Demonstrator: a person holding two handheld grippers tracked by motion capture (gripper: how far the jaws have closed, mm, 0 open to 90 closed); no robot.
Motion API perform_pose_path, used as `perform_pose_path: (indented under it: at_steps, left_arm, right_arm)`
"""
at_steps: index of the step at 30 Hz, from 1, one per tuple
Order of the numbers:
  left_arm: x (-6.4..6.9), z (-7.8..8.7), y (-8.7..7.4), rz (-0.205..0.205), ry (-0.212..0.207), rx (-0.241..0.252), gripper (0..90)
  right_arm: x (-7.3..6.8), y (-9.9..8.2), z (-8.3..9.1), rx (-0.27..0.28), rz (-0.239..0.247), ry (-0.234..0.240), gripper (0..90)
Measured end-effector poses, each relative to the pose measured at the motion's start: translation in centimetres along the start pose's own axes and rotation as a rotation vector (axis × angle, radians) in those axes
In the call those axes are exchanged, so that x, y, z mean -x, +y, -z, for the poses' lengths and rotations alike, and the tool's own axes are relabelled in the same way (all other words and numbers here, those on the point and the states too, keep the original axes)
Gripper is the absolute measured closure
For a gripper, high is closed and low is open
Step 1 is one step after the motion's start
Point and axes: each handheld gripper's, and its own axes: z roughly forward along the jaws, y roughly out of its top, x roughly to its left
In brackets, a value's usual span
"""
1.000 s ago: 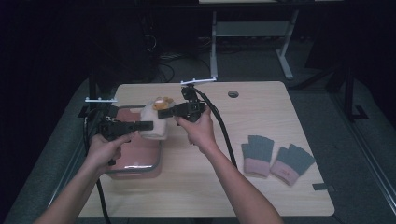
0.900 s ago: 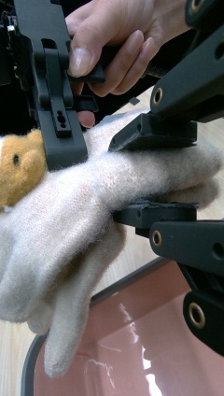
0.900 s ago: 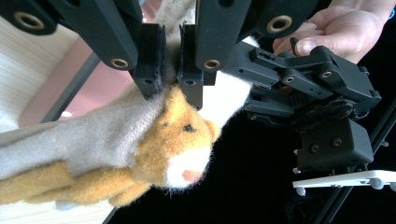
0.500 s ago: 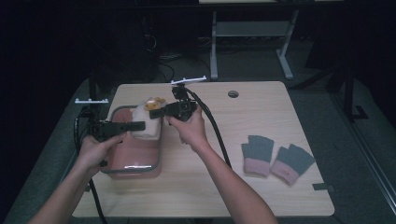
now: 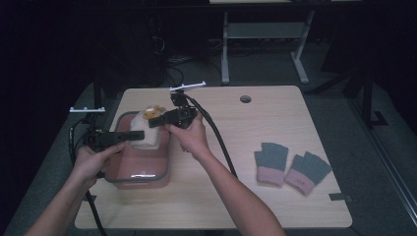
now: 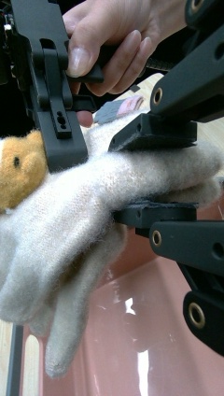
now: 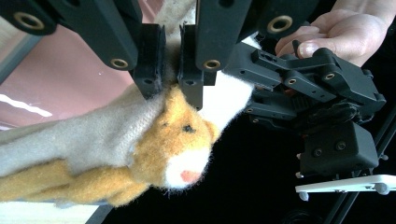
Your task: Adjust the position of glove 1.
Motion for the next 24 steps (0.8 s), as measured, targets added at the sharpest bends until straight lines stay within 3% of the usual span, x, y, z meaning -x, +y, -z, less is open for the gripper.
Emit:
perform_pose_path:
  at_steps: [11,24]
  left_arm:
    - [-1.0,0.2,-0.4,0.012,0.012,-0.012,67.9]
    - [-2.8,0.3,-1.4,0.055,0.039,-0.027,67.9]
  right_arm:
    - [0.4,-0.1,-1.3,-0.02,-0.009,0.004,82.8]
    - [1.5,-0.6,-3.6,-0.043,-0.037,0.017,82.7]
